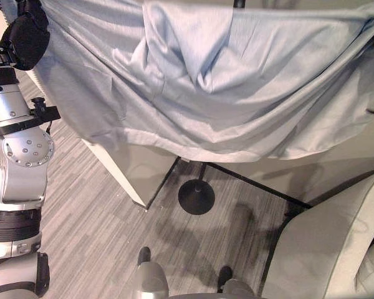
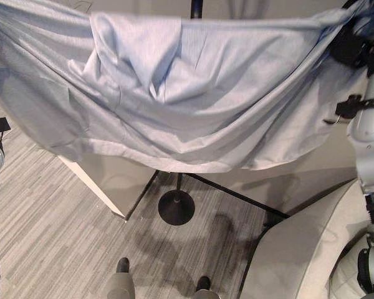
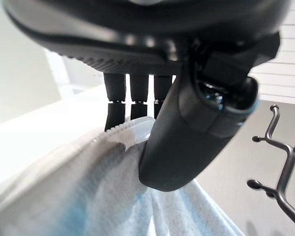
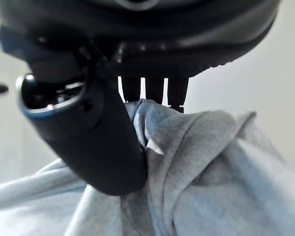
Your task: Hang the clothes on the sofa on the clothes rack.
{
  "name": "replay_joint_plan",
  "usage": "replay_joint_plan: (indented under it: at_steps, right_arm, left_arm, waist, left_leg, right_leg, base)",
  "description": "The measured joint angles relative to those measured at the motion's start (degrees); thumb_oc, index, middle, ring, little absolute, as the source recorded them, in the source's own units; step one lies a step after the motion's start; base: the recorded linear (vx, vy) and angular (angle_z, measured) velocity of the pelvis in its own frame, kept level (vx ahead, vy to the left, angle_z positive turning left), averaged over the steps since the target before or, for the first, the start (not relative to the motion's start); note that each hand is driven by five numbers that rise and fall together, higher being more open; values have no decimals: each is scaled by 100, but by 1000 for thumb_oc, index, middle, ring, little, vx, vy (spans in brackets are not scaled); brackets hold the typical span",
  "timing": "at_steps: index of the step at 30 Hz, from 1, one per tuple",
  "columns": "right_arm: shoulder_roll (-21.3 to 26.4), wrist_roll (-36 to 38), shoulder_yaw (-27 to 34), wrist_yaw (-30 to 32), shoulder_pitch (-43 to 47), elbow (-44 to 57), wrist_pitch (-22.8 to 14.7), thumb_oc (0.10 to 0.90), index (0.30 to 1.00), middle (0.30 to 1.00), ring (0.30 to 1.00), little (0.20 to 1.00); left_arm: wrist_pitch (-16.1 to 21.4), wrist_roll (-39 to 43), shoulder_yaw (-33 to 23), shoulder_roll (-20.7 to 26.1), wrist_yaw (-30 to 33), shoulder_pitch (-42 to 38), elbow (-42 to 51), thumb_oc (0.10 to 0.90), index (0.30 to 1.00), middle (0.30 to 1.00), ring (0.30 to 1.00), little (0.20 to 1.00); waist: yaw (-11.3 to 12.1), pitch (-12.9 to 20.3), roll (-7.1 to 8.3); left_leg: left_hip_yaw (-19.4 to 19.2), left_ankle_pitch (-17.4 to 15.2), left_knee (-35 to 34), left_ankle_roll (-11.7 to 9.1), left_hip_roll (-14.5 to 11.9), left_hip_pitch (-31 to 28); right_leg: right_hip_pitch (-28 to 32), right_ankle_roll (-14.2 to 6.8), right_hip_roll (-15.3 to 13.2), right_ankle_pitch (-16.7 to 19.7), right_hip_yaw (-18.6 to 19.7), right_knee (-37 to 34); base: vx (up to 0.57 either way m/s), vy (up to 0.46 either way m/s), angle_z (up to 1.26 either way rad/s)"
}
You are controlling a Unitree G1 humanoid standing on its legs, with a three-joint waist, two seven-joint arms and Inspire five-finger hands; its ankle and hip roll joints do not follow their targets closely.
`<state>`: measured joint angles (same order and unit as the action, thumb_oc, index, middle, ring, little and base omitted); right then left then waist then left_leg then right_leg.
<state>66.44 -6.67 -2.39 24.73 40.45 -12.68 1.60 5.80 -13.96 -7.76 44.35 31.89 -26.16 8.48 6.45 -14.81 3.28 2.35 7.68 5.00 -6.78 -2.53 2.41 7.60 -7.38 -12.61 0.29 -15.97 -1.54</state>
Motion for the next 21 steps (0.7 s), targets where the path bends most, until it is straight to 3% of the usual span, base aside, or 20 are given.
replay_joint_plan:
  at_steps: [1,2,11,17,21]
  right_arm:
    - [85,-21,90,12,-30,16,-24,400,300,300,300,300]
    - [38,-35,156,93,-52,20,-18,400,300,300,300,300]
    - [10,21,12,87,199,-300,-70,400,300,300,300,300]
    - [9,34,-543,89,1068,-939,-49,400,300,300,300,300]
    - [9,121,-1362,98,2055,-1613,85,400,300,300,300,300]
  left_arm:
    - [11,1,-14,75,-15,10,154,400,300,300,300,300]
    - [41,-2,-84,167,2,-26,349,400,300,300,300,300]
    - [15,12,385,177,-136,-726,274,400,300,300,300,300]
    - [57,33,1221,408,-413,-1368,7,400,300,300,300,300]
    - [26,77,1767,519,-392,-2114,-722,400,300,300,300,300]
  waist:
    - [-72,129,-288]
    - [-174,173,-368]
    - [-170,159,-289]
    - [-216,165,-300]
    - [-304,172,-309]
  left_leg:
    - [-324,-127,-322,238,29,-164]
    - [-143,-271,-647,259,-112,-302]
    - [-70,-266,-785,261,4,-535]
    - [-197,-267,-876,260,-18,-649]
    - [-221,-268,-902,260,-27,-685]
  right_leg:
    - [60,-6,158,-2,-88,-74]
    - [64,4,351,-29,-189,-61]
    - [394,-37,292,4,-210,-338]
    - [391,-58,296,24,-65,-355]
    - [400,-60,298,26,-32,-359]
  base:
    - [76,-27,31]
    - [81,-45,28]
    - [61,3,5]
    - [48,9,-11]
    - [50,14,-5]
